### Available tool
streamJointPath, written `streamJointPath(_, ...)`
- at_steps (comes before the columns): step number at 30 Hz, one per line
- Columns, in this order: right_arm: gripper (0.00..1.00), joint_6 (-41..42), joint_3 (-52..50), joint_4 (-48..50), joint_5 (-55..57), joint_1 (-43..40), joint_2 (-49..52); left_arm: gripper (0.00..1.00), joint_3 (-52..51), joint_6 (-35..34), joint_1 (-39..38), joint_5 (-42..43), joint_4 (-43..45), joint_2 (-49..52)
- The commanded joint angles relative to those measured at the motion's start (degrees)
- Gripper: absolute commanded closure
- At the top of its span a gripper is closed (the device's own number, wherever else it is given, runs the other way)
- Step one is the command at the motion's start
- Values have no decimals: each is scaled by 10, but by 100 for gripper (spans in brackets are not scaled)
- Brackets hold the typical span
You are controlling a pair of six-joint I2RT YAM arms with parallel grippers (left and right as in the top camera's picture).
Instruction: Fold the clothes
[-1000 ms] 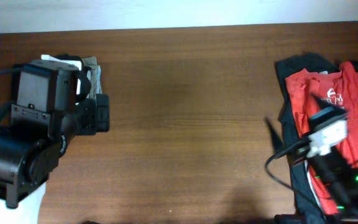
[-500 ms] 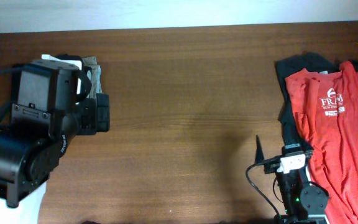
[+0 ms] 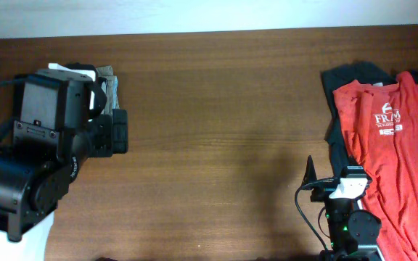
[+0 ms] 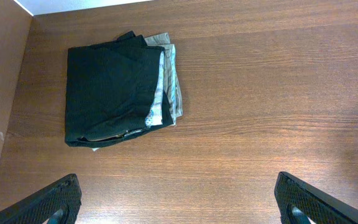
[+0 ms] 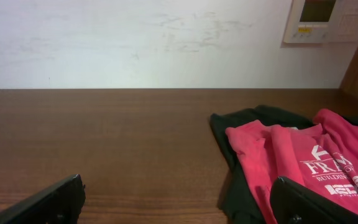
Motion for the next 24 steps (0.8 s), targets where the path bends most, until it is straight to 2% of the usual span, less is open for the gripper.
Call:
streamJointPath(1, 1, 3, -3, -4, 9, 3, -3, 1, 1, -7, -2, -6, -2, -2)
streamJointPath(2, 1, 3, -3, -4, 9, 3, -3, 1, -2, 2, 0, -19, 0, -8)
streamJointPath(3, 1, 3, -3, -4, 9, 3, -3, 1, -28, 2, 14, -23, 53, -28)
streamJointPath(5, 1, 3, -3, -4, 9, 3, -3, 1, -249, 6, 79, 55, 325, -137)
streamJointPath(6, 2, 3, -3, -4, 9, 3, -3, 1, -384, 47, 106, 113, 467, -204)
streamJointPath(8, 1, 3, -3, -4, 9, 3, -3, 1, -584, 105, 139, 138, 632, -330)
streamJointPath(11, 1, 3, -3, -4, 9, 3, -3, 1, -748, 118, 158, 138, 704, -466)
streamJointPath(19, 1, 3, -3, -4, 9, 3, -3, 1, -1060, 122, 161, 134, 845, -748)
streamJointPath(20, 1, 3, -3, -4, 9, 3, -3, 1, -1139, 122, 160, 136, 913, -769)
streamJointPath(21, 1, 3, -3, -4, 9, 3, -3, 1, -1166, 120, 159, 148, 932, -769)
streamJointPath(24, 1, 3, -3, -4, 9, 3, -3, 1, -1163, 122, 155, 145, 883, -769)
